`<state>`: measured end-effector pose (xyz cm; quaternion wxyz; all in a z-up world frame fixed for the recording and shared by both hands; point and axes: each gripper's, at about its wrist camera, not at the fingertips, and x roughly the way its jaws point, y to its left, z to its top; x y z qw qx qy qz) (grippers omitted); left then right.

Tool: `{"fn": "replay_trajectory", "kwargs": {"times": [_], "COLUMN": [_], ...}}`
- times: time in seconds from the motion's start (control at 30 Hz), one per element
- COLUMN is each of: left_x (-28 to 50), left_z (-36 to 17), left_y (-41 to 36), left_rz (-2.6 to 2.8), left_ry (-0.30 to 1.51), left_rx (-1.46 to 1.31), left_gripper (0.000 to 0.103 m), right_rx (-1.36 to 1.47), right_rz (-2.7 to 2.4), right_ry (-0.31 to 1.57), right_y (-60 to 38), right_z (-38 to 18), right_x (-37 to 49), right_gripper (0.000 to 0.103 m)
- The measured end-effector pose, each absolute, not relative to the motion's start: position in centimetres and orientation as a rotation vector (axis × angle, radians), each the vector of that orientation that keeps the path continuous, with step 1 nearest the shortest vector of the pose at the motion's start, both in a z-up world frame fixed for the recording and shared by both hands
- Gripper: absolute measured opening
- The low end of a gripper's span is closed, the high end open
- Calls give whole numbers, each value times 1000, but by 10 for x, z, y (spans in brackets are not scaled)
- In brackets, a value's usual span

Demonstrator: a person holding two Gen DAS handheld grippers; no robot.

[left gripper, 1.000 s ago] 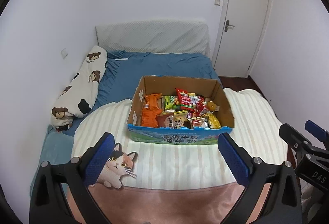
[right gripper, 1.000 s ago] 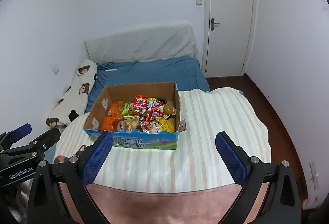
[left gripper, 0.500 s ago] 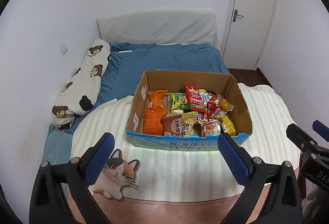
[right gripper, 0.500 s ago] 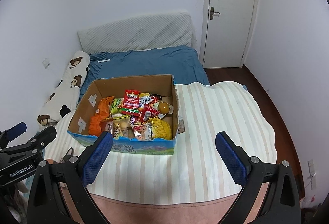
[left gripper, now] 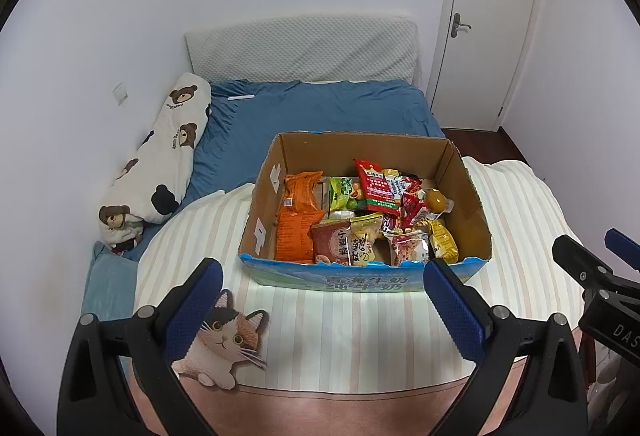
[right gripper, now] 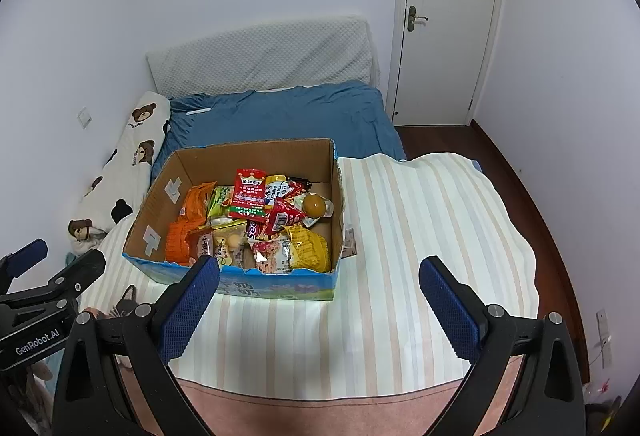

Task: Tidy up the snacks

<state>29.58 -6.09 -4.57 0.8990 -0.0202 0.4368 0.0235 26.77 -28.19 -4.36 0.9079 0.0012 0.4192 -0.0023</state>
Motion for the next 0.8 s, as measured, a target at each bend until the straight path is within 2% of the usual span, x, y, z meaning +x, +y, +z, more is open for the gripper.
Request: {"fn": "replay_trajectory", "kwargs": {"times": [0.8], "left_x": [295], "left_z": [-42], "left_y": [-59], "left_rz": [54], "left_ry": [892], "left_rx": [-52], "left_gripper": [103], "right_rx": [9], "right_rz": [7], "right_ry": [887], "right_y": [-278], "right_z": [-44], "right_x": [266], "right_gripper": [102]}}
